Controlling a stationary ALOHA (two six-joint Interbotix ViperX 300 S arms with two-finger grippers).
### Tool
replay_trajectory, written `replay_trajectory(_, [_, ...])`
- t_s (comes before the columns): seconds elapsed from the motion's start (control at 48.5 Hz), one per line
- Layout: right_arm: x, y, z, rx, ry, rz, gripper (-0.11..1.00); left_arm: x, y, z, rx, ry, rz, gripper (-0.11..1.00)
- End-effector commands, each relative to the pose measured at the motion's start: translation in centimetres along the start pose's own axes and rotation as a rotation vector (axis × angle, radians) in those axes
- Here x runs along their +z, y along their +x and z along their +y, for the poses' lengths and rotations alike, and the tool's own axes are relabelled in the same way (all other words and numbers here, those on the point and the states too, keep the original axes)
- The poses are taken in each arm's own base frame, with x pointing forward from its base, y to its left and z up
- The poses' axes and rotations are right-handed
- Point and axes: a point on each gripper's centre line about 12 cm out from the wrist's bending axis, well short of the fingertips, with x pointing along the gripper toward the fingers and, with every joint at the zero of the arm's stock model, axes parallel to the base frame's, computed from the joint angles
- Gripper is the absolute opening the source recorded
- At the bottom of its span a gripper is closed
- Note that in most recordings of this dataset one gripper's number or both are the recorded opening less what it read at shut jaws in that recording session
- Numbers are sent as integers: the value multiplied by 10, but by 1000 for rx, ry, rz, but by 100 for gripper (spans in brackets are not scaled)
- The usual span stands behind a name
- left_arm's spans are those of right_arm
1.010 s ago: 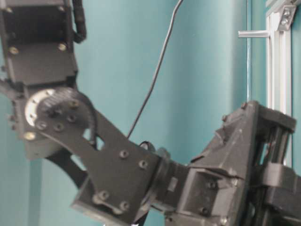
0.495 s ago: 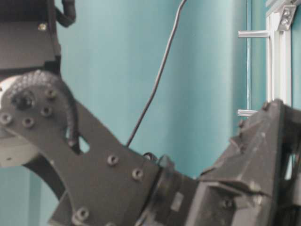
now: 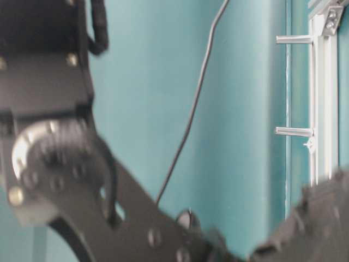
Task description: Move the cable alternately left and right between 8 closely spaced pins so it hooks onto each one.
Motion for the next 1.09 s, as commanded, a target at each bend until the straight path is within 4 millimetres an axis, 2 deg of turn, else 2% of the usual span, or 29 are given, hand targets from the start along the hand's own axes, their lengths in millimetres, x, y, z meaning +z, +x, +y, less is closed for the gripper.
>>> replay_trajectory(0.0, [7,-14,27,86,-8,-3,15,7,0,-2,-6,-4,-14,2])
replay_trajectory(0.206, [15,-5,42,114,-41,-19,15,9,0,-2,-7,-3,-22,2])
replay_trajectory(0.536, [48,12,40,104,-1,-58,15,9,0,-2,-7,-4,-21,2])
replay_trajectory(0.865, [84,17,36,94,6,-126,15,9,0,-2,-7,-3,-19,2])
replay_trajectory(1.072, [100,20,33,83,10,-145,15,7,0,-2,-6,-3,-15,2])
